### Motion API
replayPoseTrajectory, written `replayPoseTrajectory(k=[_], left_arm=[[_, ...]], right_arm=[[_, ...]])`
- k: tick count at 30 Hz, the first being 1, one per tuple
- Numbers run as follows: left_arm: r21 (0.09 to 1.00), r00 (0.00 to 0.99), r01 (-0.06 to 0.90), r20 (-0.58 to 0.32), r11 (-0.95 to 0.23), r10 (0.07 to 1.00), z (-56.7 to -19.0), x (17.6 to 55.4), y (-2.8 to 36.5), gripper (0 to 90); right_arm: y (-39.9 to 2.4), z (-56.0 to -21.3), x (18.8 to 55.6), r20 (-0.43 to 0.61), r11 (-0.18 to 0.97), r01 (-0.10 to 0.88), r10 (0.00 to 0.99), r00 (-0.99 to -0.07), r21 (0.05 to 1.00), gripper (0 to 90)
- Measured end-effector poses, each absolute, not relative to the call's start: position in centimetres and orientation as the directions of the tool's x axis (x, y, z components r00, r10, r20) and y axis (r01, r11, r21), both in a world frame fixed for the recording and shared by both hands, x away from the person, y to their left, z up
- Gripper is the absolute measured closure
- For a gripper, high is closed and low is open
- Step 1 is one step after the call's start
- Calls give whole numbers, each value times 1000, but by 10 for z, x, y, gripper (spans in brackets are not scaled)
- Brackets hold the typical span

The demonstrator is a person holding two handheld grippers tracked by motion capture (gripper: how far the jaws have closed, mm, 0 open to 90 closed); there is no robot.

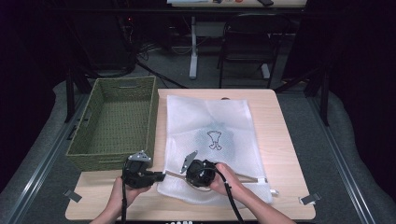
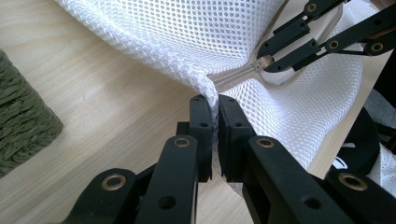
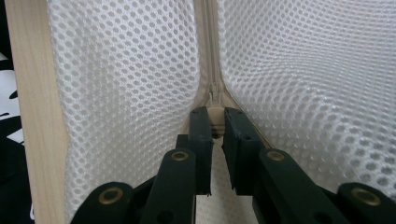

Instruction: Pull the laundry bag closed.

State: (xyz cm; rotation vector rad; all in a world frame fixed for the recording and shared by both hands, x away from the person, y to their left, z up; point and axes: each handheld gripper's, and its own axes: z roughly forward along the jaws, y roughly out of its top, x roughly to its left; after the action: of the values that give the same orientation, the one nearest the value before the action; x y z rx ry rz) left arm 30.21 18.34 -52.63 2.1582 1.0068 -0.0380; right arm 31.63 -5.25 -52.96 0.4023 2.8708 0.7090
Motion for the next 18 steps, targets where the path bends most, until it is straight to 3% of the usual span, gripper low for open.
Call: replayPoseTrajectory(k=[18], left_arm=[[613, 687, 675, -320, -411, 652, -525, 301, 185, 857]], right_arm=[[-62, -527, 318, -87, 859, 212, 283, -955, 465, 819]])
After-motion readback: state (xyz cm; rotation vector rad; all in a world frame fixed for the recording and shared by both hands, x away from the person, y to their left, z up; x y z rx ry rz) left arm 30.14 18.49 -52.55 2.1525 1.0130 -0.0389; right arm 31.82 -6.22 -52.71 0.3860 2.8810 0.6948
